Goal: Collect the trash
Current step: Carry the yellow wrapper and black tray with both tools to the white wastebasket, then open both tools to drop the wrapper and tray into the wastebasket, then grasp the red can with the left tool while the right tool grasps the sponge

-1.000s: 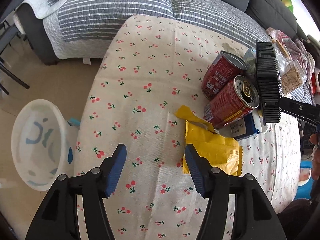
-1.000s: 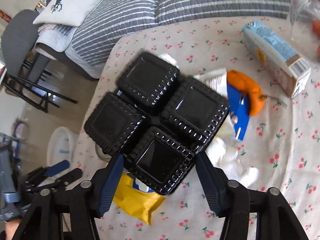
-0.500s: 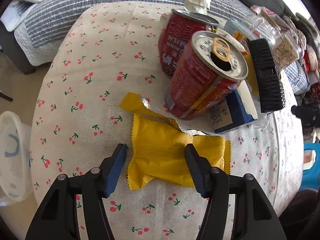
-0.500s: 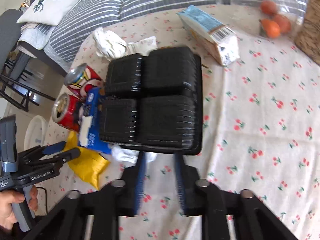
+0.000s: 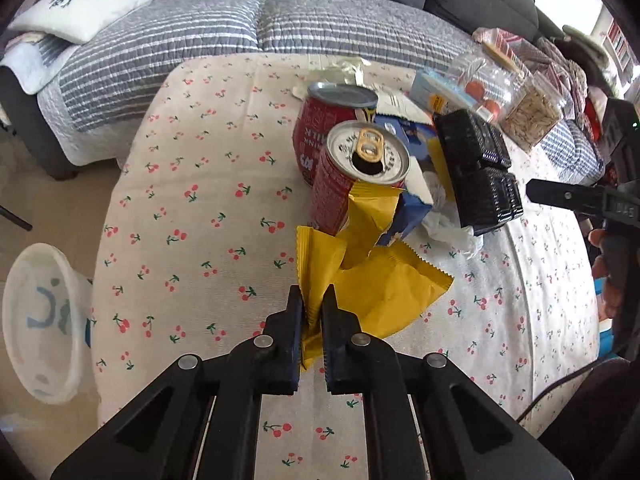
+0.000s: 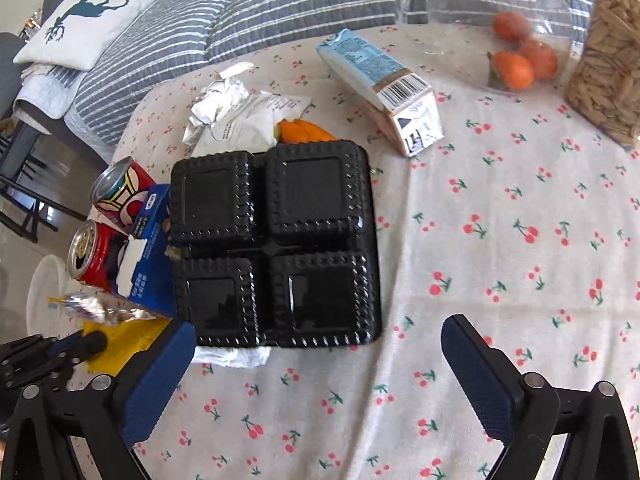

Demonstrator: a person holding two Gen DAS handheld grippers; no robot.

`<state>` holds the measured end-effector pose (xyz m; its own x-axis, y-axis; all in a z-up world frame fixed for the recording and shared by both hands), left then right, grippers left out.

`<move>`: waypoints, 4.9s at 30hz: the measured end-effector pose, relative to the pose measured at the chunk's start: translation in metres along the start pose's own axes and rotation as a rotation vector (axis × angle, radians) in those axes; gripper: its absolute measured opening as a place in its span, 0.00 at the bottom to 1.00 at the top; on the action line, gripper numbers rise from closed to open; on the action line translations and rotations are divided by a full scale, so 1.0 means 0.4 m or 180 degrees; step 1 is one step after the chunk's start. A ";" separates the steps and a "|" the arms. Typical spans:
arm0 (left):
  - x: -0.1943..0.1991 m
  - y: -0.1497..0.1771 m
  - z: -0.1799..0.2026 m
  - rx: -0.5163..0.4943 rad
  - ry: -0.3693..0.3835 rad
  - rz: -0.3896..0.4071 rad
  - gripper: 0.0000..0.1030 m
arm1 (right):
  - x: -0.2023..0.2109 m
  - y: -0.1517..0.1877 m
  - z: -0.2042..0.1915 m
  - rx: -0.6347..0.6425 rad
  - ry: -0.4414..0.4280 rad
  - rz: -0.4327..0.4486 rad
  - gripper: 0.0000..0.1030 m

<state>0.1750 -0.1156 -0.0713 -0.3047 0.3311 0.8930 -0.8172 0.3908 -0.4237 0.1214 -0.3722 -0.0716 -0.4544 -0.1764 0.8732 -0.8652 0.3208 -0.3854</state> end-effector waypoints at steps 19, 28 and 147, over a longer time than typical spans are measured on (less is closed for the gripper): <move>0.117 -0.020 -0.141 0.0280 -0.0277 0.0402 0.09 | -0.028 -0.074 -0.072 0.0059 0.0237 0.0121 0.94; 0.140 -0.035 -0.178 0.0408 -0.0269 0.0472 0.09 | -0.067 -0.154 -0.166 0.0493 0.0458 -0.0086 0.74; 0.061 -0.026 -0.124 0.0223 -0.0525 0.0167 1.00 | 0.108 0.032 -0.209 0.0727 0.0491 0.0377 0.99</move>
<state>0.2004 -0.0692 -0.0526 -0.4192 0.2019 0.8852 -0.8283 0.3141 -0.4639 0.1085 -0.2980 -0.0139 -0.5326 -0.0010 0.8464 -0.8413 0.1099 -0.5293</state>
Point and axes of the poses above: each gripper's, at about its wrist camera, not at the fingertips, and x roughly against the way its jaws point, z to its right, y to its underside, the point moved 3 cm from there along -x, roughly the way its jaws point, and after that the axes turned 1 degree about x, right-handed, at the moved point
